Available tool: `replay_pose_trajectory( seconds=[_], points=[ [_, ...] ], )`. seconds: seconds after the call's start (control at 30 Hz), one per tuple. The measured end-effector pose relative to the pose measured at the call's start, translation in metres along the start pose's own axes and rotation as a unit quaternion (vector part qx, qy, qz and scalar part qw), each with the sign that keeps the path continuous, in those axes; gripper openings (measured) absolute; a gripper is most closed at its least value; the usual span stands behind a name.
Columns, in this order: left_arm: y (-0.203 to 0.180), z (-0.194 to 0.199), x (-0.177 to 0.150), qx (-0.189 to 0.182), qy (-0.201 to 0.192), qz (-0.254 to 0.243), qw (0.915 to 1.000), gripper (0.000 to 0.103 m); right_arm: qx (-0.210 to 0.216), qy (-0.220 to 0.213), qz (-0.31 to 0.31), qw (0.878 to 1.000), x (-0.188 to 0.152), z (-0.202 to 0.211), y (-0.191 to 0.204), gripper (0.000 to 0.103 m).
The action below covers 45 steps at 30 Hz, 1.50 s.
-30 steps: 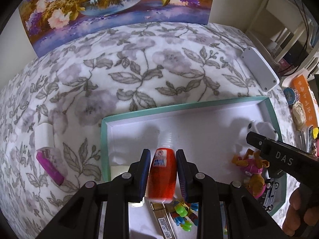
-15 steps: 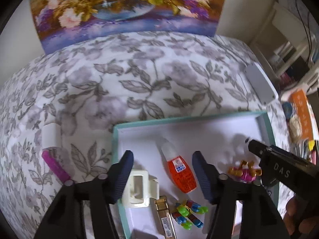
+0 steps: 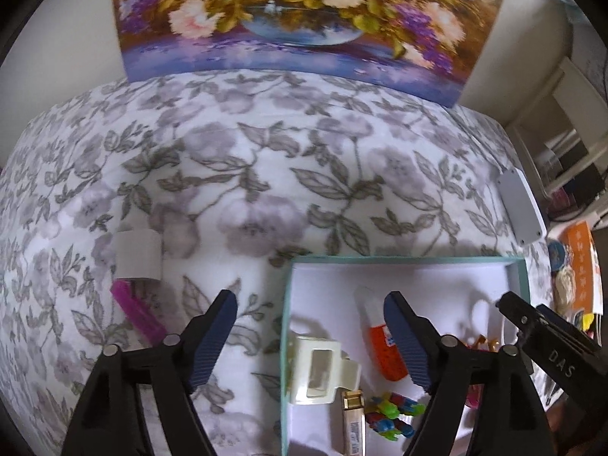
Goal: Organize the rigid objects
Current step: 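Move the left tool toward the pink lighter while the right tool approaches the white plug charger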
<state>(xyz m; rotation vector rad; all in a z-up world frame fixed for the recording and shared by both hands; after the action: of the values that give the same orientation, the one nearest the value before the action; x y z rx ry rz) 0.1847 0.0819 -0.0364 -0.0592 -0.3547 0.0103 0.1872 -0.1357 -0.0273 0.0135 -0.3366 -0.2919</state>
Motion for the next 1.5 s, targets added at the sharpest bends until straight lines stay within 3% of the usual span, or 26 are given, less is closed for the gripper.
replay_pose_trajectory(
  seconds=[0.13, 0.2, 0.47, 0.9, 1.17, 1.5],
  points=[
    [0.015, 0.002, 0.002, 0.005, -0.004, 0.021, 0.9998, 0.099, 0.018, -0.001, -0.001, 1.000, 0.000, 0.002, 0.007, 0.085],
    [0.026, 0.003, 0.003, 0.012, -0.007, 0.033, 0.9994, 0.103, 0.029, -0.005, 0.002, 1.000, 0.000, 0.005, 0.013, 0.085],
    [0.068, 0.011, 0.000, 0.031, -0.014, 0.075, 0.9966, 0.103, 0.035, -0.013, 0.027, 0.999, -0.008, 0.015, 0.040, 0.085],
    [0.116, 0.056, -0.002, 0.058, -0.049, 0.107, 0.9913, 0.103, 0.056, -0.012, 0.069, 0.996, -0.032, 0.030, 0.094, 0.085],
    [0.153, 0.065, -0.014, 0.067, -0.045, 0.143, 0.9864, 0.103, 0.092, 0.019, 0.083, 0.992, -0.053, 0.018, 0.136, 0.085],
    [0.196, 0.038, -0.036, 0.067, -0.002, 0.177, 0.9819, 0.103, 0.106, 0.040, 0.132, 0.985, -0.088, 0.001, 0.201, 0.085]
  ],
)
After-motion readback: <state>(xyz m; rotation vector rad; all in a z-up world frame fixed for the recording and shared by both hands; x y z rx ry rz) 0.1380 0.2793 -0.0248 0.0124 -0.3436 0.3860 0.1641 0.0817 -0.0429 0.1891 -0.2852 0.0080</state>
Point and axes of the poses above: each gripper's, at about its wrist camera, not at the fingertips, and z roughly against the way its jaws point, y to its left, x to its top, the point moved 2 cm from there along -z, roughly the way its jaws point, and after that the axes turned 8 degrees about -z, right-handed, at the moved point
